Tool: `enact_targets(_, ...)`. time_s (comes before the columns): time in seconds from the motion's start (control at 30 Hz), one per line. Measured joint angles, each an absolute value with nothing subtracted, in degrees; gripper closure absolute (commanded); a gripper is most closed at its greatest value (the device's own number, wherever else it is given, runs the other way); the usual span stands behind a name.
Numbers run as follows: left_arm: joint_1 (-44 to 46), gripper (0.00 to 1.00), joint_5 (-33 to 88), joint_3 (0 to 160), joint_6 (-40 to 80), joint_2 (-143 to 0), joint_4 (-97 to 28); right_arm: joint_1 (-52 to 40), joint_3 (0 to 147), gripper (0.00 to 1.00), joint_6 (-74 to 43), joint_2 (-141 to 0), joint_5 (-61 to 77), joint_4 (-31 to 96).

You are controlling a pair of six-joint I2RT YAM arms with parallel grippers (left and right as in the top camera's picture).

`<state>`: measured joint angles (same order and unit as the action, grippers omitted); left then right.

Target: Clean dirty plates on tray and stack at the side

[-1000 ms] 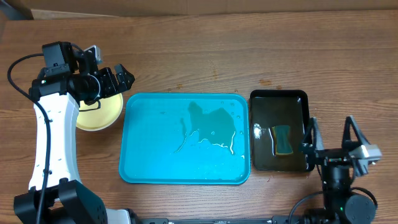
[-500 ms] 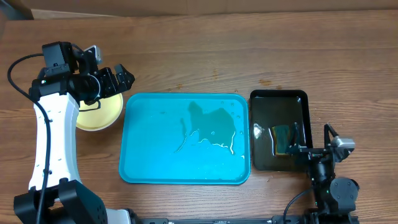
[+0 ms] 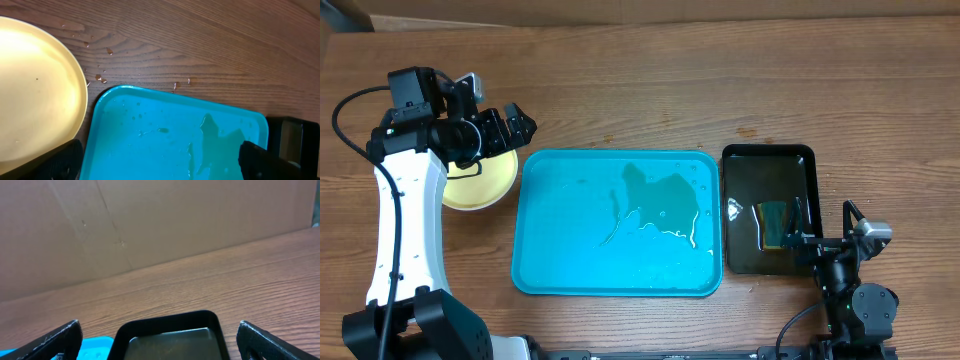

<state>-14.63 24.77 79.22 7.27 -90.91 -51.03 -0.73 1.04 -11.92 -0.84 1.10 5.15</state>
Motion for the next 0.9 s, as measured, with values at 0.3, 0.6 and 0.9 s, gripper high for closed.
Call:
enact_targets(0.3, -14.6, 0.00, 24.8, 79.2, 7.3, -90.9, -51.0, -0.7, 1.0, 0.00, -11.9, -0.8, 1.1, 5.1)
enact_targets(0.6, -14.6, 0.00, 24.8, 79.2, 7.3, -90.9, -51.0, -0.7, 1.0, 0.00, -11.9, -0.8, 1.1, 5.1)
enact_targets(0.9, -13.4, 0.00, 22.6, 79.2, 7.3, -89.6, -51.1, -0.7, 1.0, 0.00, -11.9, -0.8, 1.1, 5.1)
